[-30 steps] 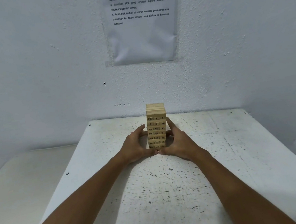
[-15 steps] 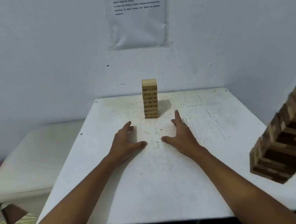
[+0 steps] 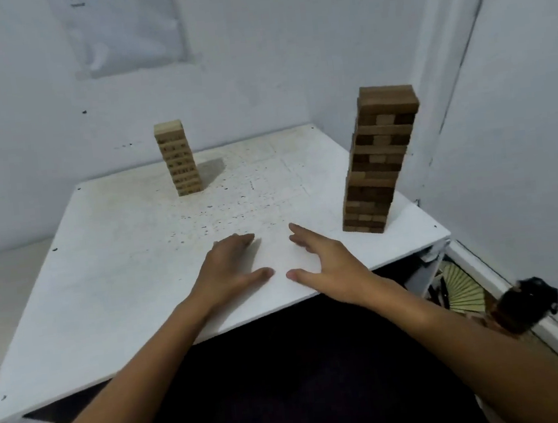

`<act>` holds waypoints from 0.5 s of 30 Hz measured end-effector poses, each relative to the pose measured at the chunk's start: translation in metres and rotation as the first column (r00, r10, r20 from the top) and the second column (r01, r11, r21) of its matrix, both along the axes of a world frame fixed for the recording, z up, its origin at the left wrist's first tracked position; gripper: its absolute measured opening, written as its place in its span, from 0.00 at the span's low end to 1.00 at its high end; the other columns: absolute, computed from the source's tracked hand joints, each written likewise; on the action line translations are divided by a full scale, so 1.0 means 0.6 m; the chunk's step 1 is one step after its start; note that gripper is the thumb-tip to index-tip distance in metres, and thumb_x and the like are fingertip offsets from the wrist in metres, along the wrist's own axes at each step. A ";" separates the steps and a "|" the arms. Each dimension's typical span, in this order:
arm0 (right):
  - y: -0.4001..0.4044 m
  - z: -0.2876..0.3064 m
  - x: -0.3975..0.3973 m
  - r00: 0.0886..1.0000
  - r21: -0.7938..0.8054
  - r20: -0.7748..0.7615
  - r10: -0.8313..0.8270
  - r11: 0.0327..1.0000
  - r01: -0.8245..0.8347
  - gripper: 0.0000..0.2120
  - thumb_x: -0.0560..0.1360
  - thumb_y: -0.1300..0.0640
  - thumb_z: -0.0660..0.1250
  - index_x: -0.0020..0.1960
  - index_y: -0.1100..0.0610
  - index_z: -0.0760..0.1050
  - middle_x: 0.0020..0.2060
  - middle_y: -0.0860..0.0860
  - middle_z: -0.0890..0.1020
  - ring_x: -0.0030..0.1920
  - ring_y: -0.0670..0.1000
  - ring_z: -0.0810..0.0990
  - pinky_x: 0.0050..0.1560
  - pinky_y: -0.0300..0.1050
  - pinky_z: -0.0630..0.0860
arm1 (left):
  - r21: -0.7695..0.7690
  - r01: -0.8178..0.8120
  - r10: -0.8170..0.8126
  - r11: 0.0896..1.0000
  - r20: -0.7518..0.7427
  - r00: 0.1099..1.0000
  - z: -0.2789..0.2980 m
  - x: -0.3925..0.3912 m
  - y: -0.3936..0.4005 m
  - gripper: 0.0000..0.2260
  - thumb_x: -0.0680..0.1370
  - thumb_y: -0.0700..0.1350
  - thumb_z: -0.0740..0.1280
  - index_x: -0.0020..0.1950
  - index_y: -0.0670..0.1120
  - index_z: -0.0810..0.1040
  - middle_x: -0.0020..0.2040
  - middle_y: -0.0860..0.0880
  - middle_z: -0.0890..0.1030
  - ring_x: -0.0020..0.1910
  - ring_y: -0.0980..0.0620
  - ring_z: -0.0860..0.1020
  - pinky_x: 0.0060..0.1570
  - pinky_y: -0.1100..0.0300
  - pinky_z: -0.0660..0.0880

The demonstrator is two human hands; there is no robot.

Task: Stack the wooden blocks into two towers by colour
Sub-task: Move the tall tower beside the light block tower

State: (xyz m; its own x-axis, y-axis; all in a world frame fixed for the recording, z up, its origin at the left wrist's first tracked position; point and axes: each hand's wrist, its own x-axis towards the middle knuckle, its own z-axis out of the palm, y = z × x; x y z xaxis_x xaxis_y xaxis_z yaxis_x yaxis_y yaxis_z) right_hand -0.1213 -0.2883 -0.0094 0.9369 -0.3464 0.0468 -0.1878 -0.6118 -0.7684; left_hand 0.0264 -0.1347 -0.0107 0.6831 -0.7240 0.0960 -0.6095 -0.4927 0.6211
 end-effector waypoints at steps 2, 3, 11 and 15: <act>-0.013 0.000 -0.036 0.999 -0.001 0.017 -0.041 0.999 0.041 0.36 0.75 0.49 0.70 0.77 0.47 0.57 0.72 0.46 0.70 0.72 0.46 0.66 0.73 0.50 0.64 | -0.011 0.068 -0.068 0.998 -0.005 0.998 -0.001 -0.017 -0.026 0.36 0.65 0.61 0.75 0.69 0.49 0.73 0.67 0.52 0.75 0.65 0.52 0.71 0.59 0.61 0.65; -0.018 0.001 -0.051 0.998 0.001 0.027 -0.056 0.998 0.056 0.34 0.75 0.50 0.70 0.77 0.48 0.59 0.71 0.46 0.70 0.71 0.46 0.67 0.73 0.49 0.64 | -0.024 0.093 -0.093 0.995 -0.020 0.995 -0.001 -0.023 -0.037 0.36 0.64 0.62 0.73 0.69 0.49 0.73 0.67 0.52 0.75 0.65 0.52 0.71 0.60 0.61 0.65; -0.081 -0.018 -0.150 0.945 -0.068 0.194 -0.263 0.958 0.280 0.19 0.73 0.59 0.73 0.64 0.59 0.77 0.58 0.44 0.78 0.57 0.35 0.73 0.59 0.24 0.67 | -0.039 0.236 -0.238 0.971 -0.067 0.969 -0.007 -0.033 -0.134 0.41 0.67 0.57 0.78 0.75 0.50 0.65 0.70 0.53 0.73 0.70 0.50 0.68 0.71 0.51 0.62; -0.123 -0.026 -0.164 0.882 -0.055 0.244 -0.403 0.903 0.427 0.20 0.72 0.60 0.74 0.63 0.57 0.78 0.56 0.43 0.78 0.53 0.35 0.76 0.61 0.39 0.75 | -0.042 0.251 -0.254 0.967 -0.096 0.962 -0.007 -0.023 -0.171 0.47 0.66 0.58 0.78 0.78 0.49 0.57 0.70 0.54 0.73 0.71 0.49 0.68 0.73 0.45 0.61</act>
